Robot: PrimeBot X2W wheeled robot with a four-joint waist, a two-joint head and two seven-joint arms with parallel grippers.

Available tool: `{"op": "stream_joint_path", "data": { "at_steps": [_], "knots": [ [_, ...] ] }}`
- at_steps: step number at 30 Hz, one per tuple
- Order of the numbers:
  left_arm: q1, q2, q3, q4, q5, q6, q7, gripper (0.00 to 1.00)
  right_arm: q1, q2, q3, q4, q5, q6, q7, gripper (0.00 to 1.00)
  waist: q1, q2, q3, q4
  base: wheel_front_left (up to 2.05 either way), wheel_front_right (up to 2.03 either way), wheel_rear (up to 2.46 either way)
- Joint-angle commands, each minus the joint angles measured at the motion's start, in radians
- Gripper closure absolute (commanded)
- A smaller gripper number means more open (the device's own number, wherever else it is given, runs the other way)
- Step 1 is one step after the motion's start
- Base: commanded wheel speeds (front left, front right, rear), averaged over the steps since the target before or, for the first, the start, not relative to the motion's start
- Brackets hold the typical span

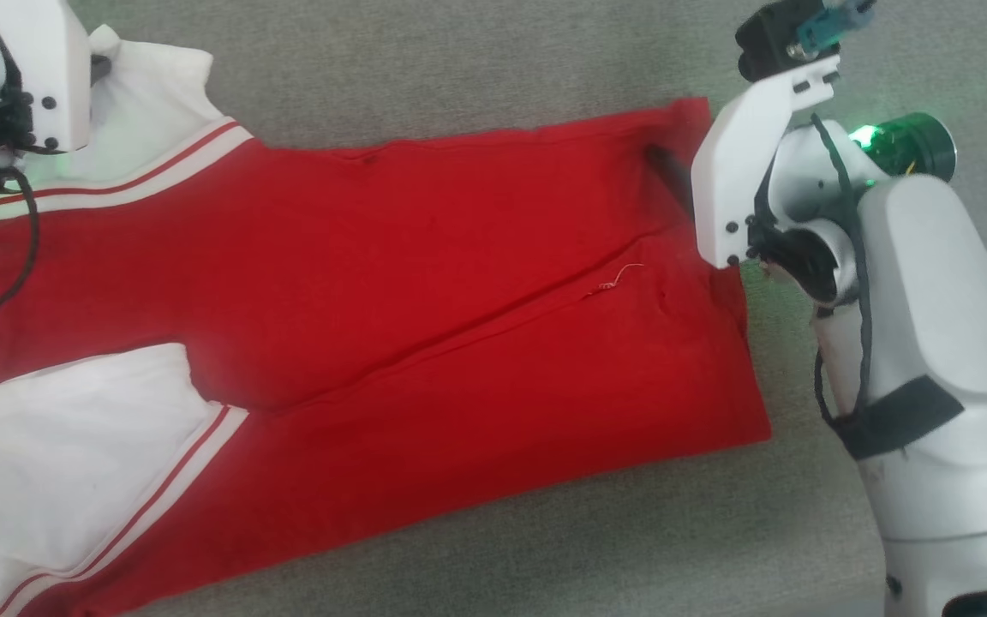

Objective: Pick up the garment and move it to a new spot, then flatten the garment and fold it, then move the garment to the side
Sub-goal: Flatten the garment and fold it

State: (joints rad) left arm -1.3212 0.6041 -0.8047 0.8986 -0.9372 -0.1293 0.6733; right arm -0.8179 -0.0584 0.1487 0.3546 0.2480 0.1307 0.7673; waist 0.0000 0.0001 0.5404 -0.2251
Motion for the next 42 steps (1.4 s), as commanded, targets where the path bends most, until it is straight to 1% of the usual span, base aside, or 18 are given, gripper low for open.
{"op": "stream_joint_path", "data": {
  "at_steps": [1, 3, 4, 5, 6, 8, 11, 16, 22, 26, 30, 33, 36, 42],
  "knots": [
    [0.032, 0.005, -0.024, 0.033, 0.006, 0.002, 0.004, 1.00, -0.012, 0.001, 0.001, 0.042, -0.004, 0.000, 0.029, 0.00, 0.0000, -0.0001, 0.001, 0.011, 0.00, 0.00, 0.00],
    [0.027, -0.003, -0.027, 0.037, -0.001, 0.001, -0.006, 1.00, -0.022, 0.000, 0.005, 0.091, -0.002, 0.000, 0.073, 0.00, 0.0000, -0.0001, 0.002, 0.020, 0.00, 0.00, 0.00],
    [0.025, -0.006, -0.028, 0.039, -0.003, 0.000, -0.009, 1.00, -0.024, 0.000, 0.013, 0.111, -0.004, 0.000, 0.099, 0.31, 0.0000, -0.0001, 0.001, 0.023, 0.00, 0.00, 0.00],
    [0.024, -0.009, -0.030, 0.042, -0.007, 0.001, -0.014, 1.00, -0.027, 0.000, 0.025, 0.126, -0.001, 0.000, 0.119, 0.89, 0.0000, -0.0001, 0.000, 0.026, 0.00, 0.00, 0.00],
    [0.022, -0.012, -0.031, 0.044, -0.010, 0.001, -0.020, 1.00, -0.028, -0.002, 0.025, 0.134, 0.006, 0.000, 0.129, 1.00, 0.0000, -0.0001, -0.002, 0.030, 0.00, 0.00, 0.00],
    [0.015, -0.018, -0.027, 0.048, -0.017, 0.002, -0.035, 1.00, -0.038, -0.010, 0.018, 0.141, -0.002, 0.000, 0.135, 1.00, 0.0000, -0.0001, -0.006, 0.037, 0.00, 0.00, 0.00],
    [0.004, -0.030, -0.028, 0.047, -0.027, 0.001, -0.047, 1.00, -0.045, -0.011, 0.012, 0.128, 0.019, 0.000, 0.108, 1.00, 0.0000, -0.0001, -0.018, 0.052, 0.00, 0.00, 0.00],
    [0.002, -0.046, -0.027, 0.028, -0.058, 0.001, -0.017, 1.00, -0.028, -0.050, 0.023, 0.087, 0.028, 0.000, 0.086, 1.00, 0.0000, -0.0001, -0.058, 0.087, 0.00, 0.00, 0.00],
    [0.022, -0.038, -0.036, -0.025, -0.085, 0.002, 0.034, 1.00, 0.024, -0.107, 0.025, 0.006, 0.053, 0.000, 0.090, 1.00, 0.0000, -0.0001, -0.122, 0.138, 0.00, 0.00, 0.00],
    [0.059, -0.018, -0.045, -0.099, -0.090, 0.025, 0.064, 1.00, 0.075, -0.146, 0.031, -0.068, 0.084, 0.000, 0.110, 1.00, 0.0000, -0.0001, -0.162, 0.171, 0.00, 0.00, 0.00],
    [0.116, 0.011, -0.047, -0.217, -0.101, 0.067, 0.093, 1.00, 0.135, -0.191, 0.031, -0.134, 0.128, 0.000, 0.150, 1.00, 0.0000, -0.0001, -0.196, 0.200, 0.00, 0.00, 0.00],
    [0.180, 0.048, -0.045, -0.333, -0.120, 0.118, 0.122, 1.00, 0.184, -0.217, 0.019, -0.187, 0.153, 0.000, 0.182, 1.00, 0.0000, -0.0001, -0.219, 0.221, 0.00, 0.00, 0.00],
    [0.253, 0.087, -0.043, -0.471, -0.149, 0.181, 0.154, 1.00, 0.241, -0.241, 0.000, -0.235, 0.168, 0.000, 0.215, 1.00, 0.0000, -0.0001, -0.238, 0.241, 0.00, 0.00, 0.00],
    [0.412, 0.180, -0.034, -0.740, -0.192, 0.319, 0.185, 1.00, 0.349, -0.247, -0.056, -0.312, 0.178, 0.000, 0.290, 1.00, 0.0000, -0.0001, -0.262, 0.266, 0.00, 0.00, 0.00]
  ]
}}
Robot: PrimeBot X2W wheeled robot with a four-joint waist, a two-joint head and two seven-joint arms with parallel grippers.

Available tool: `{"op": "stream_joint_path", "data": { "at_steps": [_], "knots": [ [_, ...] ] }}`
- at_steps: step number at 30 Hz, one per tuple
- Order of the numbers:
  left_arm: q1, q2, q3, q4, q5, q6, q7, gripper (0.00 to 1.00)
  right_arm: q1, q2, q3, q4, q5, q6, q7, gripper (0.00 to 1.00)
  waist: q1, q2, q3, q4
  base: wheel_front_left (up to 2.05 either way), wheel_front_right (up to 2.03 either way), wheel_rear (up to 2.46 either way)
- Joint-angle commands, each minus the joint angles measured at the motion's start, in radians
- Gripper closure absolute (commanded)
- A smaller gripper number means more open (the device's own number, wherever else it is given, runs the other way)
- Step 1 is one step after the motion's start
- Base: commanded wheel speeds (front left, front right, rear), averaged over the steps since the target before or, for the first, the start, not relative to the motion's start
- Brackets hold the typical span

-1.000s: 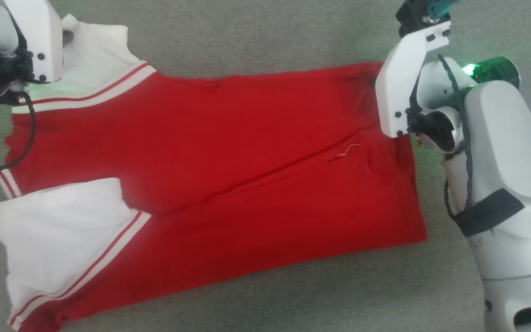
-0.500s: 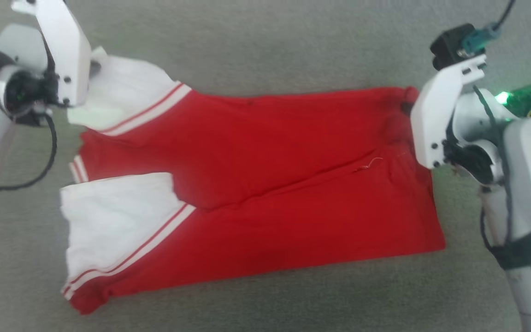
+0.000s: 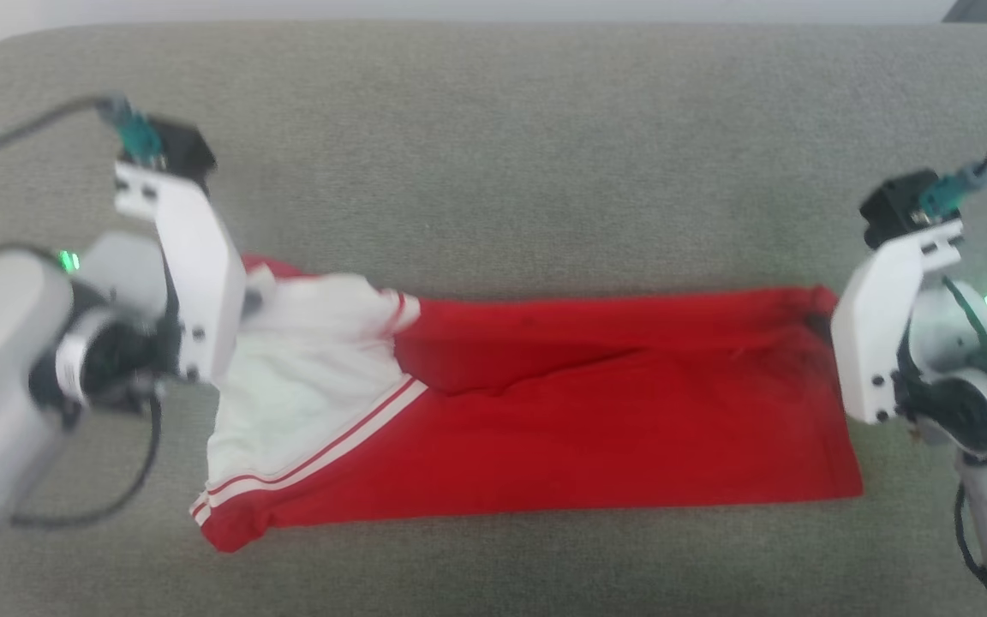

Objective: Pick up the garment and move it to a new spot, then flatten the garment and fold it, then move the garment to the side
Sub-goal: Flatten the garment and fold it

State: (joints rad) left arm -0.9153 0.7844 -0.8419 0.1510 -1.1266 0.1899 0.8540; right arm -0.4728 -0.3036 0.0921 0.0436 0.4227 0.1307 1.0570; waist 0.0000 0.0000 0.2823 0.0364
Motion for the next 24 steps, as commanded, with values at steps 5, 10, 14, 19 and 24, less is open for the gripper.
{"op": "stream_joint_path", "data": {
  "at_steps": [5, 10, 14, 19, 24],
  "knots": [
    [0.122, 0.047, 0.015, -0.106, -0.042, 0.074, -0.015, 1.00, 0.072, 0.017, -0.042, -0.025, -0.014, 0.000, 0.041, 1.00, 0.0000, 0.0000, -0.006, 0.010, 0.00, 0.00, 0.00],
    [0.204, 0.037, 0.013, -0.077, -0.088, 0.076, -0.045, 1.00, 0.092, 0.045, -0.049, 0.001, -0.022, 0.000, 0.037, 1.00, 0.0000, 0.0000, -0.001, 0.004, 0.00, 0.00, 0.00],
    [0.234, 0.001, 0.017, 0.016, -0.111, 0.046, -0.074, 0.73, 0.066, 0.066, -0.036, 0.045, -0.030, 0.000, 0.009, 0.19, 0.0000, 0.0000, -0.003, -0.003, 0.00, 0.00, 0.00],
    [0.230, -0.034, 0.031, 0.105, -0.126, 0.014, -0.114, 0.00, 0.043, 0.079, -0.014, 0.076, -0.029, 0.000, -0.023, 0.00, 0.0000, 0.0000, -0.024, -0.006, 0.00, 0.00, 0.00],
    [0.216, -0.038, 0.051, 0.129, -0.113, -0.010, -0.170, 0.00, 0.046, 0.064, -0.012, 0.077, -0.011, 0.000, -0.043, 0.00, 0.0000, 0.0000, -0.057, -0.001, 0.00, 0.00, 0.00]
  ]
}}
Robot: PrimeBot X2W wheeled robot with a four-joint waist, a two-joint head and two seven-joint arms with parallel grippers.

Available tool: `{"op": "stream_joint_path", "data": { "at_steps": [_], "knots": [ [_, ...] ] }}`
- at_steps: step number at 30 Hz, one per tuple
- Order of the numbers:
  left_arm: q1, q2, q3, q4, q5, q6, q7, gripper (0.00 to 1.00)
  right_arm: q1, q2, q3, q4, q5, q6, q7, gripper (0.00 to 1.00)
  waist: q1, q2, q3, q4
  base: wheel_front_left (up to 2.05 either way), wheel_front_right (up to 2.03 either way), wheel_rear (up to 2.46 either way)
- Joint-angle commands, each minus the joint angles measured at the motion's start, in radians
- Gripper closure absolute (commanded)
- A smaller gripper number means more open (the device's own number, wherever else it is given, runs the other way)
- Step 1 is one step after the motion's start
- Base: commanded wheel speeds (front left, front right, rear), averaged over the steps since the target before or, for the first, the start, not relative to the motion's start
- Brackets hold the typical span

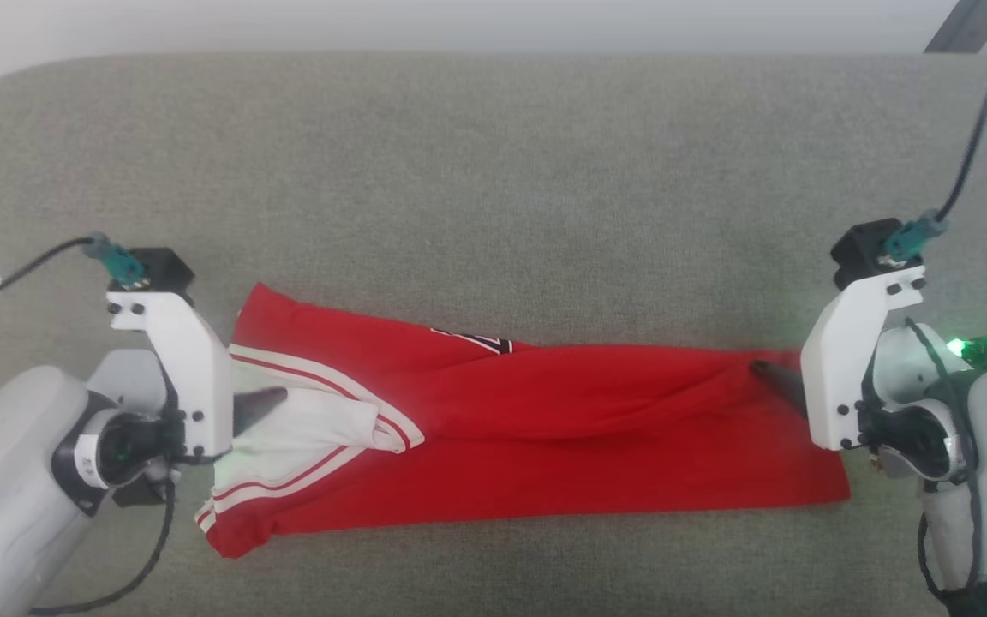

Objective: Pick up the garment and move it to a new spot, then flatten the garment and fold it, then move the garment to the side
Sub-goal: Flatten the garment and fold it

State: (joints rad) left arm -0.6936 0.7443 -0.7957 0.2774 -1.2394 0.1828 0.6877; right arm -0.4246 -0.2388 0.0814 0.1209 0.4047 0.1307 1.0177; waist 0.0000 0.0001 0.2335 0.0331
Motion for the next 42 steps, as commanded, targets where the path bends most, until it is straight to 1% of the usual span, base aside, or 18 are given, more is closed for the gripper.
{"op": "stream_joint_path", "data": {
  "at_steps": [1, 3, 4, 6, 11, 12, 20, 22, 25, 27, 30, 34, 35, 36, 37, 38, 40, 42],
  "knots": [
    [-0.002, 0.002, 0.008, 0.001, 0.000, -0.010, -0.017, 0.00, -0.001, 0.000, -0.003, -0.002, 0.014, 0.000, -0.007, 0.00, 0.0000, -0.0001, -0.015, 0.003, 0.00, 0.00, 0.00],
    [0.006, 0.009, 0.020, -0.005, 0.016, -0.017, -0.058, 0.00, 0.000, -0.001, -0.017, -0.002, 0.022, 0.000, -0.017, 0.00, 0.0000, -0.0001, -0.028, 0.004, 0.00, 0.00, 0.00],
    [0.011, 0.016, 0.024, -0.005, 0.026, -0.012, -0.080, 0.00, 0.000, -0.004, -0.023, -0.002, 0.024, 0.000, -0.025, 0.00, 0.0000, -0.0001, -0.034, 0.005, 0.00, 0.00, 0.00],
    [0.027, 0.019, 0.032, -0.014, 0.043, -0.016, -0.125, 0.00, -0.001, -0.002, -0.046, 0.005, 0.025, 0.000, -0.041, 0.00, 0.0000, -0.0001, -0.043, 0.008, 0.00, 0.00, 0.00],
    [0.072, 0.033, 0.083, -0.032, 0.062, -0.023, -0.291, 0.00, 0.006, -0.010, -0.087, 0.031, -0.002, 0.000, -0.044, 0.00, 0.0000, -0.0001, -0.056, 0.018, 0.00, 0.00, 0.00],
    [0.072, 0.033, 0.083, -0.032, 0.062, -0.023, -0.291, 0.00, 0.006, -0.010, -0.087, 0.031, -0.002, 0.000, -0.044, 0.00, 0.0000, -0.0001, -0.056, 0.018, 0.00, 0.00, 0.00],
    [0.167, 0.043, 0.177, -0.038, 0.110, -0.042, -0.616, 0.00, 0.053, -0.015, -0.129, 0.084, 0.009, 0.000, 0.010, 0.00, 0.0000, -0.0001, -0.058, 0.047, 0.00, 0.00, 0.00],
    [0.193, 0.047, 0.196, -0.033, 0.131, -0.043, -0.698, 0.00, 0.064, -0.011, -0.137, 0.100, 0.015, 0.000, 0.015, 0.00, 0.0000, -0.0001, -0.059, 0.056, 0.00, 0.00, 0.00],
    [0.231, 0.045, 0.221, -0.025, 0.160, -0.032, -0.814, 0.00, 0.077, -0.005, -0.141, 0.126, 0.014, 0.000, 0.012, 0.00, 0.0000, -0.0001, -0.058, 0.070, 0.00, 0.00, 0.00],
    [0.265, 0.043, 0.237, -0.012, 0.167, -0.029, -0.877, 0.00, 0.085, -0.002, -0.141, 0.150, 0.009, 0.000, 0.009, 0.00, 0.0000, -0.0001, -0.059, 0.079, 0.00, 0.00, 0.00],
    [0.303, 0.035, 0.269, 0.002, 0.186, -0.026, -0.932, 0.00, 0.087, 0.010, -0.139, 0.183, 0.011, 0.000, 0.000, 0.00, 0.0000, -0.0001, -0.059, 0.092, 0.00, 0.00, 0.00],
    [0.351, 0.007, 0.336, 0.016, 0.243, -0.028, -0.952, 0.00, 0.086, 0.024, -0.130, 0.229, 0.020, 0.000, -0.012, 0.00, 0.0000, -0.0001, -0.062, 0.111, 0.00, 0.00, 0.00],
    [0.362, -0.004, 0.373, 0.012, 0.261, -0.033, -0.953, 0.00, 0.086, 0.026, -0.122, 0.240, 0.025, 0.000, -0.010, 0.15, 0.0000, -0.0001, -0.063, 0.115, 0.00, 0.00, 0.00],
    [0.378, -0.021, 0.408, 0.008, 0.294, -0.037, -0.954, 0.00, 0.087, 0.024, -0.117, 0.248, 0.031, 0.000, -0.014, 0.59, 0.0000, -0.0001, -0.064, 0.119, 0.00, 0.00, 0.00],
    [0.398, -0.042, 0.445, 0.003, 0.323, -0.044, -0.954, 0.00, 0.088, 0.023, -0.112, 0.253, 0.037, 0.000, -0.020, 0.89, 0.0000, -0.0001, -0.066, 0.124, 0.00, 0.00, 0.00],
    [0.421, -0.066, 0.485, 0.002, 0.345, -0.053, -0.952, 0.00, 0.088, 0.023, -0.109, 0.256, 0.043, 0.000, -0.024, 1.00, 0.0000, -0.0001, -0.068, 0.126, 0.00, 0.00, 0.00],
    [0.451, -0.096, 0.556, -0.007, 0.410, -0.074, -0.952, 0.00, 0.089, 0.017, -0.104, 0.264, 0.052, 0.000, -0.030, 1.00, 0.0000, -0.0001, -0.071, 0.131, 0.00, 0.00, 0.00],
    [0.487, -0.137, 0.620, -0.003, 0.451, -0.102, -0.952, 0.00, 0.086, 0.006, -0.108, 0.269, 0.058, 0.000, -0.040, 1.00, 0.0000, -0.0001, -0.075, 0.133, 0.00, 0.00, 0.00]
  ]
}}
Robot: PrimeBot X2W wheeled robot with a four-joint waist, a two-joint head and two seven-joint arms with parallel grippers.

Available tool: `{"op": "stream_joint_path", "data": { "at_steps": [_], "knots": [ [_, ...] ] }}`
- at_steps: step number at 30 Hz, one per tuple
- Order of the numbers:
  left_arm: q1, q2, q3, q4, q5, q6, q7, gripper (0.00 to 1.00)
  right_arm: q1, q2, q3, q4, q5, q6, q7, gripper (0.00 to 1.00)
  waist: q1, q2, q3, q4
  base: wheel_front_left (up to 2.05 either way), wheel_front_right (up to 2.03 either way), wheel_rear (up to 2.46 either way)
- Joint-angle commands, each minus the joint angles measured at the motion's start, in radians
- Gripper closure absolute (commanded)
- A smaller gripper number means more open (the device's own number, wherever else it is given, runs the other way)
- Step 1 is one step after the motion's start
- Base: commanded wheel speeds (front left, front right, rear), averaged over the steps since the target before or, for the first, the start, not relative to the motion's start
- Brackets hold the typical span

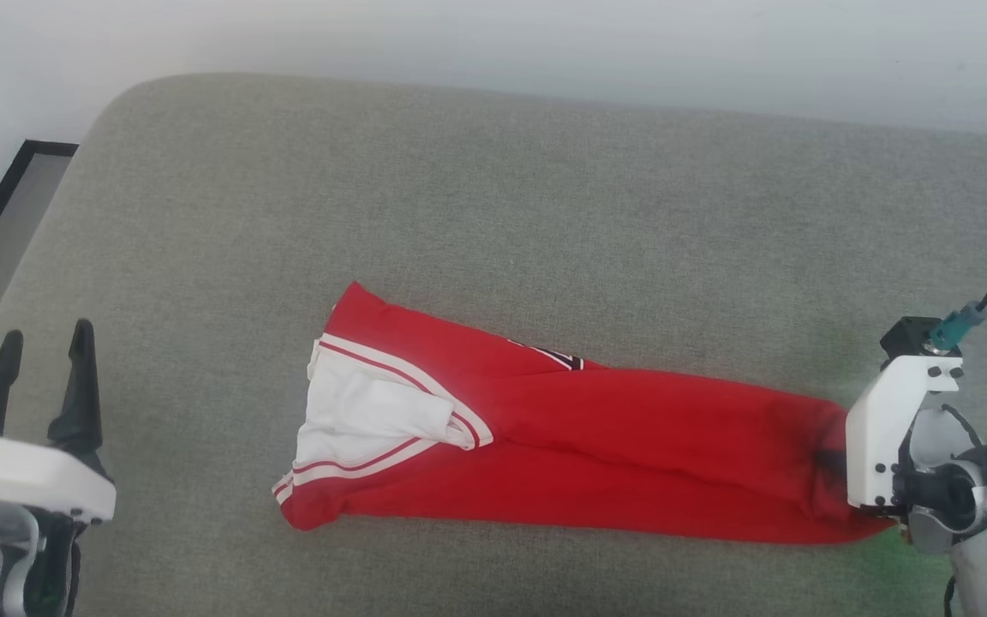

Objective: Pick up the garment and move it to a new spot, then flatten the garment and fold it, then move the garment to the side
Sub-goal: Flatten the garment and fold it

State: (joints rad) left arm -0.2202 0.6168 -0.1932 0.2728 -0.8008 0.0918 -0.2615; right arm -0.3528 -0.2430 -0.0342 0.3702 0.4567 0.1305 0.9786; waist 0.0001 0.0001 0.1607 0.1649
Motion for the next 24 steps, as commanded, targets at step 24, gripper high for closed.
{"op": "stream_joint_path", "data": {
  "at_steps": [24],
  "knots": [
    [0.060, -0.236, 0.341, 0.053, 0.294, -0.215, -0.004, 0.00, -0.097, -0.167, -0.207, 0.073, -0.085, 0.000, -0.055, 1.00, -0.0001, -0.0001, 0.016, -0.071, 0.00, 0.00, 0.00]
  ]
}}
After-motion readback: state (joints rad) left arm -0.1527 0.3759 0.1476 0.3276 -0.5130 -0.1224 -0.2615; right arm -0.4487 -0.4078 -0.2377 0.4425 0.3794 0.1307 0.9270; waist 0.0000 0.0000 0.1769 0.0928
